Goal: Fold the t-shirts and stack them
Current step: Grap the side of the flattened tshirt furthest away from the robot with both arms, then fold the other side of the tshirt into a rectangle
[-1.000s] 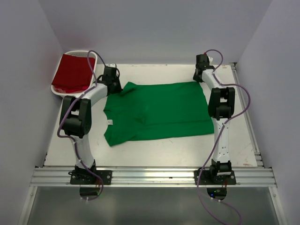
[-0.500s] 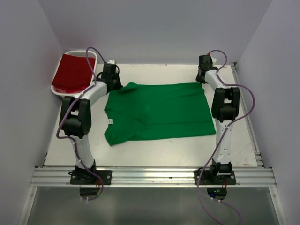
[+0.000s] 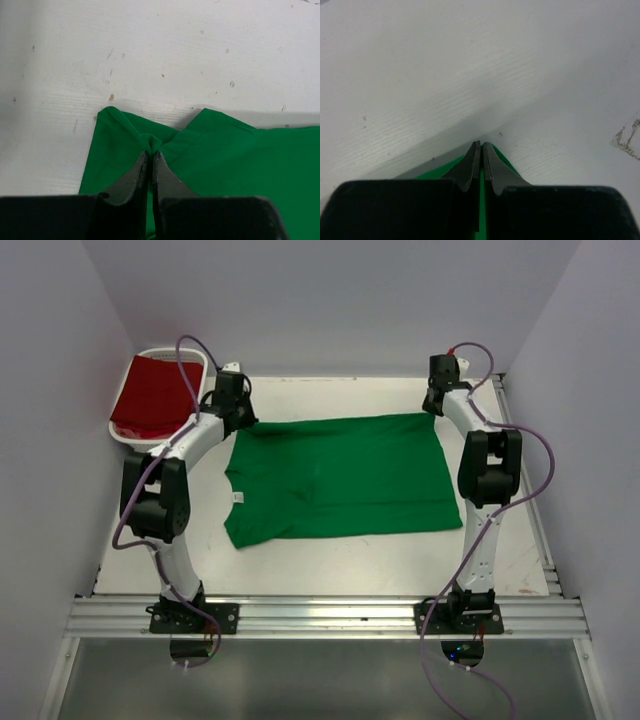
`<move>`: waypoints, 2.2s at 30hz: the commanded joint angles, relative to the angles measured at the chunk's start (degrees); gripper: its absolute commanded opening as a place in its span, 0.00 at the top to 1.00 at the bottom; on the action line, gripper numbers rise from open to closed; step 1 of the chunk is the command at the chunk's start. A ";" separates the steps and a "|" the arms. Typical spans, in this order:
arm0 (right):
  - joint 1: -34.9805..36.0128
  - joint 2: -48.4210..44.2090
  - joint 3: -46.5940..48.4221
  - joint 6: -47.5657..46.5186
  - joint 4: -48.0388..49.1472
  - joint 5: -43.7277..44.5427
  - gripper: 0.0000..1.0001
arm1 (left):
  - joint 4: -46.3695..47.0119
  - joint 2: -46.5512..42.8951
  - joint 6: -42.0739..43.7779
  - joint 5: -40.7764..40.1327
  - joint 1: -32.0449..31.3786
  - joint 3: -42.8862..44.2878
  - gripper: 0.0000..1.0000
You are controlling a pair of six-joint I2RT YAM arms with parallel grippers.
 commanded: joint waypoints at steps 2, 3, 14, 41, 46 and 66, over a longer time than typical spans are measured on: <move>-0.41 -5.04 -4.60 1.99 1.39 1.88 1.00 | 0.11 -5.36 0.26 -1.08 -0.29 -1.50 1.00; -0.41 -6.08 -5.58 2.69 1.56 1.88 1.00 | -0.24 -5.72 0.17 -1.17 -0.20 -2.12 1.00; -0.41 -15.84 -20.86 4.81 4.11 4.07 1.00 | -0.95 -12.74 -1.33 -1.96 -1.61 -10.55 1.00; -0.41 -32.46 -39.68 7.53 2.62 6.10 1.00 | -5.52 -27.60 -4.58 -4.06 -2.31 -26.20 1.00; -0.41 -35.00 -42.76 7.97 2.88 6.36 1.00 | -5.69 -28.75 -5.10 -5.21 -3.19 -29.80 1.00; -0.24 -33.87 -47.34 8.67 4.64 5.04 1.00 | -2.44 -23.39 -7.74 -6.80 -3.54 -34.56 1.00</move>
